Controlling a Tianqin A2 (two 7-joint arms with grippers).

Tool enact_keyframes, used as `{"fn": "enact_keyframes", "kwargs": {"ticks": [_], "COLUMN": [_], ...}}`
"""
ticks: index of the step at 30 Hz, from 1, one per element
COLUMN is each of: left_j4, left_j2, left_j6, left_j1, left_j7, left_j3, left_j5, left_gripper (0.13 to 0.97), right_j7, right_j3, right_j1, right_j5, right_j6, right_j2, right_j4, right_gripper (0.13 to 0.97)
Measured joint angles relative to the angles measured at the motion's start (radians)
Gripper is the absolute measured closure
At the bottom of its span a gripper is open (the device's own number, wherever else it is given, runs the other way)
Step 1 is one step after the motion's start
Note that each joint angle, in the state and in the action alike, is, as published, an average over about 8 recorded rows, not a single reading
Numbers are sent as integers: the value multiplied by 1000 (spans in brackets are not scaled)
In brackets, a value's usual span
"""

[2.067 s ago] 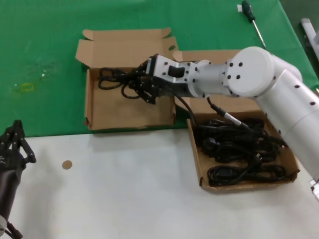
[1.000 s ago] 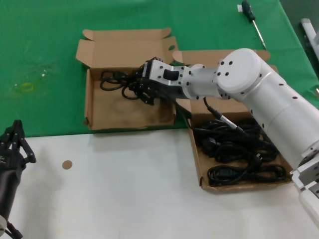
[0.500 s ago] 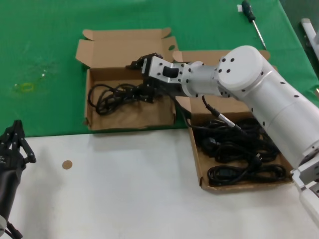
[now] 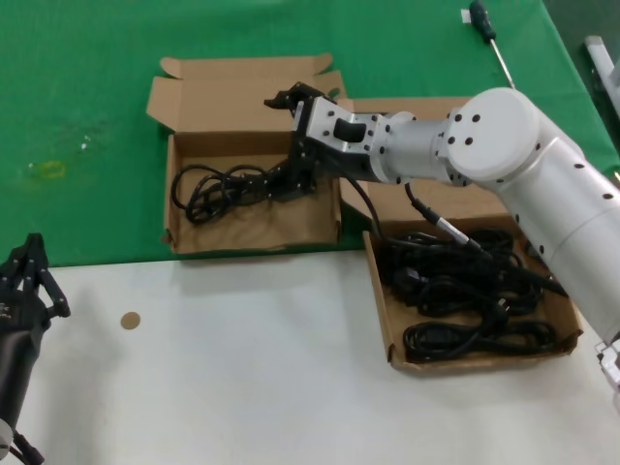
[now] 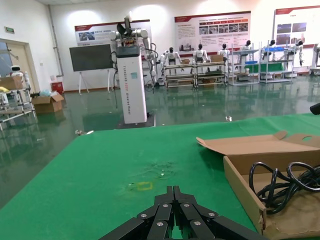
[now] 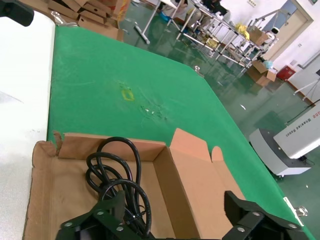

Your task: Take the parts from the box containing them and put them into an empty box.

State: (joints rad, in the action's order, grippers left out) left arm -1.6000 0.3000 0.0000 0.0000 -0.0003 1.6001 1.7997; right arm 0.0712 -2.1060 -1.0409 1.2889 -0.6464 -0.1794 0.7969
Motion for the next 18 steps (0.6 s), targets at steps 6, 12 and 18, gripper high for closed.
{"fn": "enact_keyframes", "kwargs": {"ticks": [6, 12, 18], "left_j4": [0, 0, 0], "left_j2": [0, 0, 0], "left_j6": [0, 0, 0], "left_j1": [0, 0, 0], "left_j7": [0, 0, 0], "left_j3": [0, 0, 0], "left_j5": [0, 0, 0], "left_gripper": [940, 926, 871], "right_j7": [-10, -13, -17], "right_j3": [3, 23, 57], "right_j1": [7, 47, 118], "right_j5": [-1, 19, 54], "right_j6": [1, 26, 70], "right_j2": [-6, -11, -19], "right_j4": [14, 45, 99], "right_gripper": [415, 303, 200]}}
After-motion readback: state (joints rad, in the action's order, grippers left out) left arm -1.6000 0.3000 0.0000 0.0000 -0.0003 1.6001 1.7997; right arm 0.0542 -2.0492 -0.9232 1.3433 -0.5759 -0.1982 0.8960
